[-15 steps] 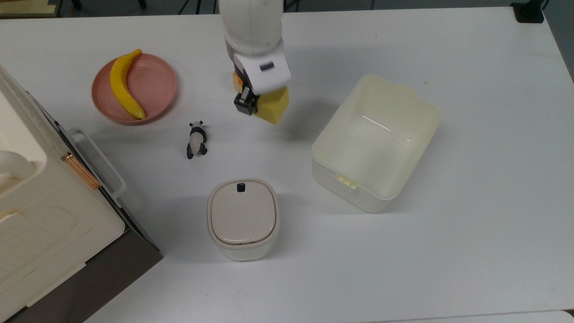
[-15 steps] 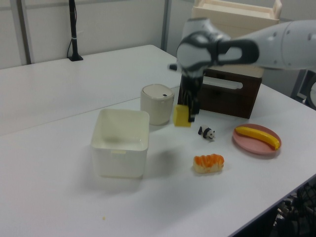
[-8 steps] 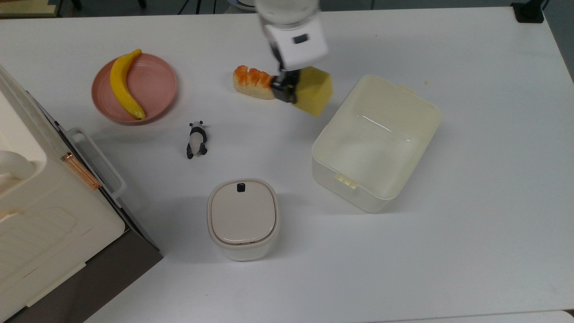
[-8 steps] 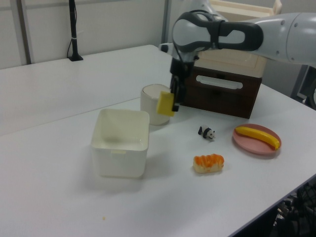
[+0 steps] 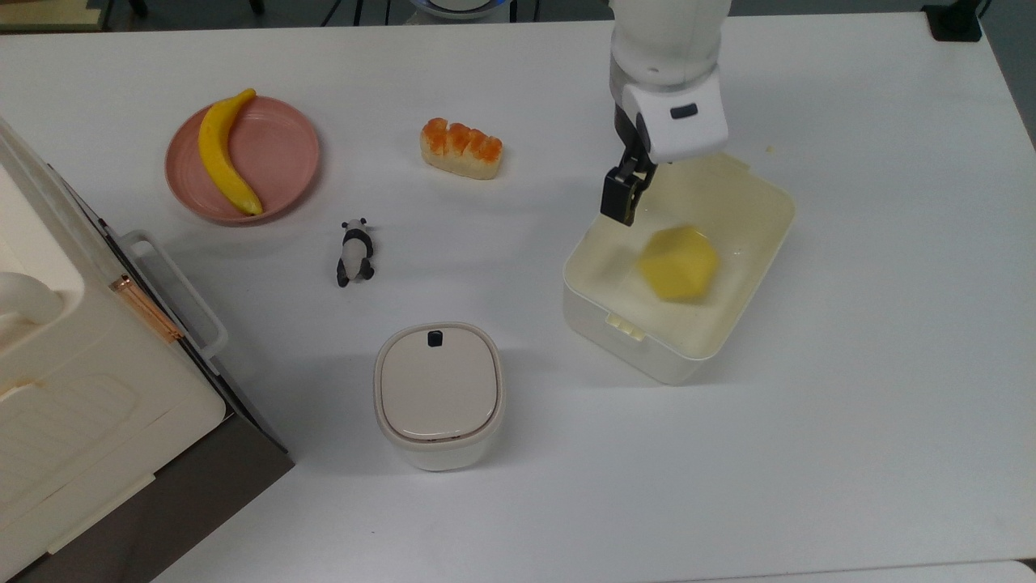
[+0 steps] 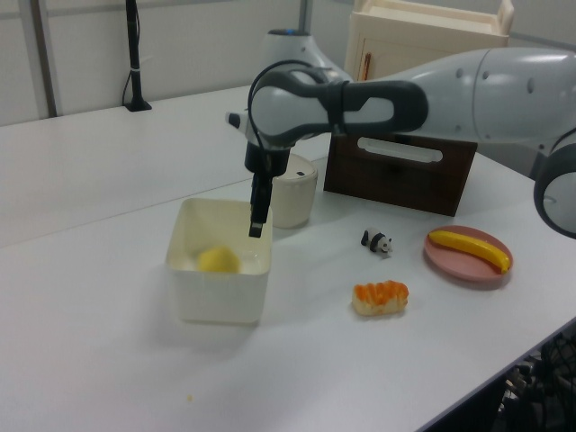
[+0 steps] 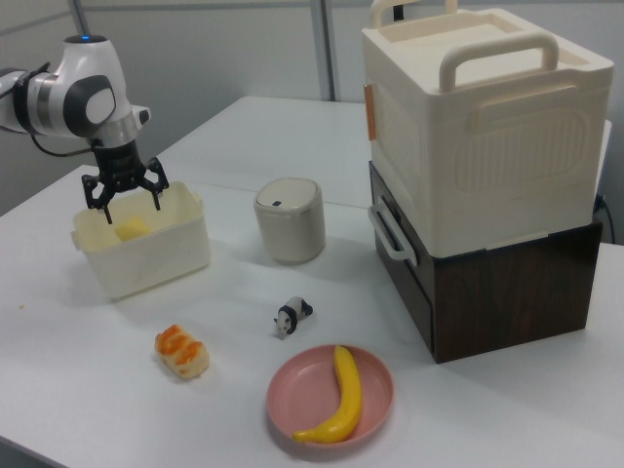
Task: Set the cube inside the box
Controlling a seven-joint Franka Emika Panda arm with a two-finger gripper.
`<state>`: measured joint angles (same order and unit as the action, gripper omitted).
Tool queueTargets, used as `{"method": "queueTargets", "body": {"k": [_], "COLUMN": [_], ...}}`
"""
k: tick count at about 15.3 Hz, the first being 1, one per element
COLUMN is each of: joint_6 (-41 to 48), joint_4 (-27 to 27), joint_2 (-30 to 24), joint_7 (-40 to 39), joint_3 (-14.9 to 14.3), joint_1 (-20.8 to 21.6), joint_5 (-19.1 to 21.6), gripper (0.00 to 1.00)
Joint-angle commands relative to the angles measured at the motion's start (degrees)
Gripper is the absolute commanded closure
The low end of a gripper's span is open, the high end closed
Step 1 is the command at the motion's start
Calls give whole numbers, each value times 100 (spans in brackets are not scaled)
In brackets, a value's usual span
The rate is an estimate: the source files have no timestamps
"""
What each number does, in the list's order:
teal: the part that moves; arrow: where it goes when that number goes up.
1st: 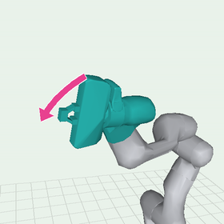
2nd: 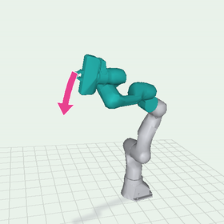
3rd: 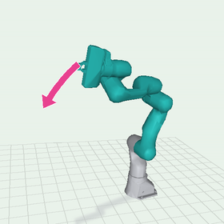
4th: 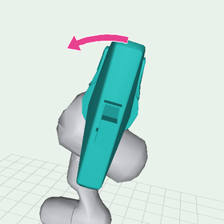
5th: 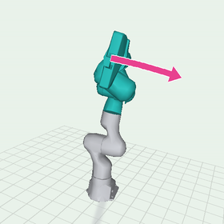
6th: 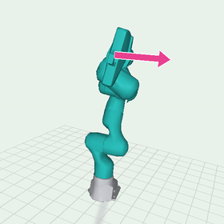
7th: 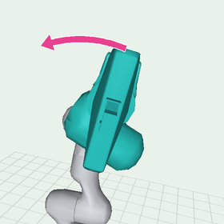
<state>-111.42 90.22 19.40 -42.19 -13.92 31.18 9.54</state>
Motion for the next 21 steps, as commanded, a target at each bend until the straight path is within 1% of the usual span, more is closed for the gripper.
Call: {"method": "queueTargets", "body": {"k": [1,2,4,5,8,9,10,11,13,14,15,16,19,21], "joint_6": [-20,49,198,278,384,454,576,699,727,709,709,700,726,718], "joint_4": [-109,-101,-74,-66,-65,-65,-74,-74,-74,-83,-92,-92,-101,-101], "joint_2": [3,-76,-234,-270,-366,-419,-489,-559,-613,-613,-613,-613,-595,-586], "joint_7": [176,272,954,1333,2405,2774,3126,3495,4566,5049,5428,5536,5257,5204], "joint_3": [-67,-59,-24,29,520,626,670,671,680,688,688,688,636,609], "joint_1": [38,20,-94,-268,-1032,-1252,-1385,-1456,-1509,-1561,-1649,-1702,-1755,-1755], "joint_5": [4,4,-5,-22,-66,-92,-145,-276,-1073,-1364,-1489,-1490,-1411,-1367], "gripper": [0,0,0,0,0,0,0,0,0,0,0,0,0,0]}}
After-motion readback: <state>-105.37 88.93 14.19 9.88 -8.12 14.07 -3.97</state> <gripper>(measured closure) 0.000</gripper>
